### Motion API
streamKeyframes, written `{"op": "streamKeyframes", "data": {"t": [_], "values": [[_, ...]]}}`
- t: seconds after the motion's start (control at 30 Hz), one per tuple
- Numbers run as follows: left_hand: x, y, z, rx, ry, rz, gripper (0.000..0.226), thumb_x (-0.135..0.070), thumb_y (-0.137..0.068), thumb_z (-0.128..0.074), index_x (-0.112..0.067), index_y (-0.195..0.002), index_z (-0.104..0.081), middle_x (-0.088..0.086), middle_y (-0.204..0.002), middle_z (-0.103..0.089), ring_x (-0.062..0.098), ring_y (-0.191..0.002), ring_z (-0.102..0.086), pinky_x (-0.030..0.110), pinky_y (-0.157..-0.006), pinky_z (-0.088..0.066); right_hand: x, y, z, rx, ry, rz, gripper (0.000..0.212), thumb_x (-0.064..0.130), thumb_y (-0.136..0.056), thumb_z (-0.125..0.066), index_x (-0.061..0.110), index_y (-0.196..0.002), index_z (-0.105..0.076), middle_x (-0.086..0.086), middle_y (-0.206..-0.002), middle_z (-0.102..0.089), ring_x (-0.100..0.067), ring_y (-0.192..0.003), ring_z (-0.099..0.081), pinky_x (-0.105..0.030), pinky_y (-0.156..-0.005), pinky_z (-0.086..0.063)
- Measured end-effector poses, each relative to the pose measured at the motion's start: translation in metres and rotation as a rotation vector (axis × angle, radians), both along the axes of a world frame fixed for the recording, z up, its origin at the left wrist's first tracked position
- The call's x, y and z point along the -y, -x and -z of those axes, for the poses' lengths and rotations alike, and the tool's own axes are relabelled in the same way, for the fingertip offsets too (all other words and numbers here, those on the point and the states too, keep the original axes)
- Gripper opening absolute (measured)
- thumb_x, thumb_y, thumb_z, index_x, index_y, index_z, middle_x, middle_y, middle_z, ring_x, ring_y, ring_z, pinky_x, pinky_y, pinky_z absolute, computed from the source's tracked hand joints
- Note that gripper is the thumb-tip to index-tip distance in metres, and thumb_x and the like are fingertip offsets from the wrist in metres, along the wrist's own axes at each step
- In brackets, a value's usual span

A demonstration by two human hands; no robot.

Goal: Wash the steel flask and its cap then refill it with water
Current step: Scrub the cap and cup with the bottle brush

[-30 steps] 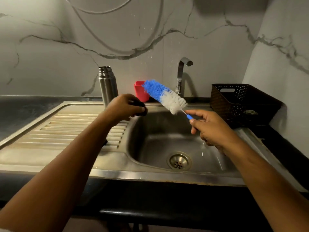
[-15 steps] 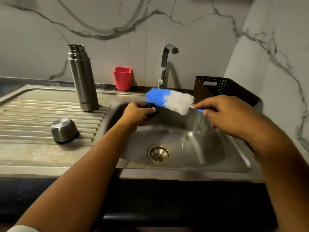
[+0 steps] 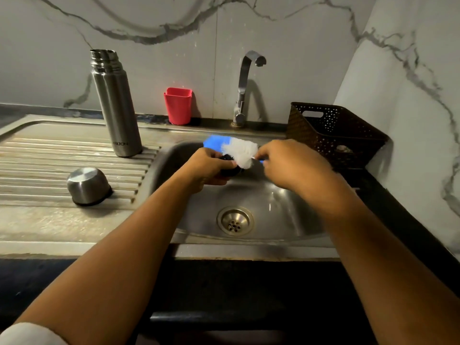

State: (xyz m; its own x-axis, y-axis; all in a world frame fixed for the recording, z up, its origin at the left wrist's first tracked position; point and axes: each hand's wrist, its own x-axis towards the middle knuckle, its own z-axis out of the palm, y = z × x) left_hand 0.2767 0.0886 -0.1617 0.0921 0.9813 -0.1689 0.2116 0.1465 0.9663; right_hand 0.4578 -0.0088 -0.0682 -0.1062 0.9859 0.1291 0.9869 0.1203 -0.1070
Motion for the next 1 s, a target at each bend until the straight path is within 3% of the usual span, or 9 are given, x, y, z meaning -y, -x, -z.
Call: {"op": "streamKeyframes", "data": {"t": [0.23, 0.33, 0.43, 0.53, 0.63, 0.73, 0.9, 1.0], "values": [[-0.002, 0.017, 0.009, 0.029, 0.059, -0.108, 0.047, -0.027, -0.086, -0.084, -0.003, -0.122, -0.065, 0.017, -0.108, -0.076, 0.025, -0.092, -0.076, 0.032, -0.064, -0.063, 0.005, -0.026, -0.015, -0.106, 0.021, 0.034, 0.039, 0.017, -0.099, -0.057, 0.039, -0.129, -0.069, 0.000, -0.124, -0.068, -0.021, -0.091, -0.063, -0.033, -0.076, -0.049], [0.004, 0.005, 0.005, 0.029, 0.068, -0.038, 0.036, -0.021, -0.086, -0.084, -0.003, -0.115, -0.070, 0.016, -0.105, -0.077, 0.026, -0.096, -0.076, 0.036, -0.074, -0.064, 0.002, -0.006, 0.000, -0.020, 0.047, -0.003, 0.037, 0.019, -0.098, -0.059, 0.036, -0.128, -0.070, -0.003, -0.122, -0.070, -0.025, -0.099, -0.065, -0.038, -0.086, -0.055], [0.009, 0.003, 0.002, 0.027, 0.074, -0.020, 0.032, -0.021, -0.085, -0.085, -0.004, -0.109, -0.071, 0.016, -0.102, -0.077, 0.027, -0.095, -0.076, 0.038, -0.077, -0.065, -0.010, 0.002, 0.018, -0.033, 0.026, 0.020, 0.037, 0.020, -0.099, -0.058, 0.035, -0.130, -0.068, -0.004, -0.122, -0.070, -0.024, -0.100, -0.065, -0.039, -0.087, -0.056], [0.006, 0.017, 0.003, 0.071, 0.063, -0.097, 0.037, -0.022, -0.085, -0.085, -0.003, -0.113, -0.069, 0.017, -0.103, -0.077, 0.027, -0.094, -0.076, 0.037, -0.074, -0.064, -0.005, -0.018, 0.002, -0.118, 0.022, 0.049, 0.038, 0.018, -0.098, -0.058, 0.037, -0.129, -0.069, -0.002, -0.125, -0.070, -0.025, -0.103, -0.066, -0.037, -0.089, -0.054], [0.004, 0.019, 0.003, 0.099, 0.074, -0.120, 0.040, -0.020, -0.085, -0.085, -0.001, -0.116, -0.068, 0.019, -0.106, -0.076, 0.027, -0.092, -0.077, 0.034, -0.067, -0.063, 0.003, -0.023, -0.006, -0.182, 0.057, 0.004, 0.038, 0.014, -0.100, -0.057, 0.036, -0.127, -0.071, 0.001, -0.113, -0.070, -0.020, -0.093, -0.065, -0.031, -0.082, -0.050], [0.008, 0.009, -0.001, 0.098, 0.092, -0.067, 0.038, -0.020, -0.085, -0.085, -0.002, -0.115, -0.069, 0.017, -0.102, -0.078, 0.027, -0.090, -0.078, 0.032, -0.064, -0.063, -0.007, -0.004, 0.013, -0.107, 0.065, -0.021, 0.036, 0.018, -0.098, -0.058, 0.036, -0.126, -0.071, -0.002, -0.119, -0.072, -0.023, -0.099, -0.066, -0.036, -0.088, -0.055], [0.012, 0.018, -0.003, 0.166, 0.101, -0.048, 0.026, -0.020, -0.100, -0.069, -0.013, -0.123, -0.061, 0.019, -0.107, -0.072, 0.030, -0.081, -0.074, 0.036, -0.058, -0.063, -0.018, -0.006, 0.024, -0.219, 0.030, 0.026, 0.036, 0.021, -0.100, -0.056, 0.037, -0.129, -0.069, -0.002, -0.116, -0.073, -0.024, -0.098, -0.067, -0.036, -0.088, -0.056], [0.010, 0.020, -0.003, 0.205, 0.100, -0.058, 0.025, -0.017, -0.102, -0.066, -0.012, -0.126, -0.062, 0.020, -0.113, -0.070, 0.031, -0.083, -0.072, 0.038, -0.062, -0.064, -0.015, -0.012, 0.023, -0.288, 0.014, 0.007, 0.035, 0.018, -0.101, -0.056, 0.032, -0.131, -0.069, -0.003, -0.114, -0.073, -0.023, -0.097, -0.068, -0.037, -0.090, -0.056]]}}
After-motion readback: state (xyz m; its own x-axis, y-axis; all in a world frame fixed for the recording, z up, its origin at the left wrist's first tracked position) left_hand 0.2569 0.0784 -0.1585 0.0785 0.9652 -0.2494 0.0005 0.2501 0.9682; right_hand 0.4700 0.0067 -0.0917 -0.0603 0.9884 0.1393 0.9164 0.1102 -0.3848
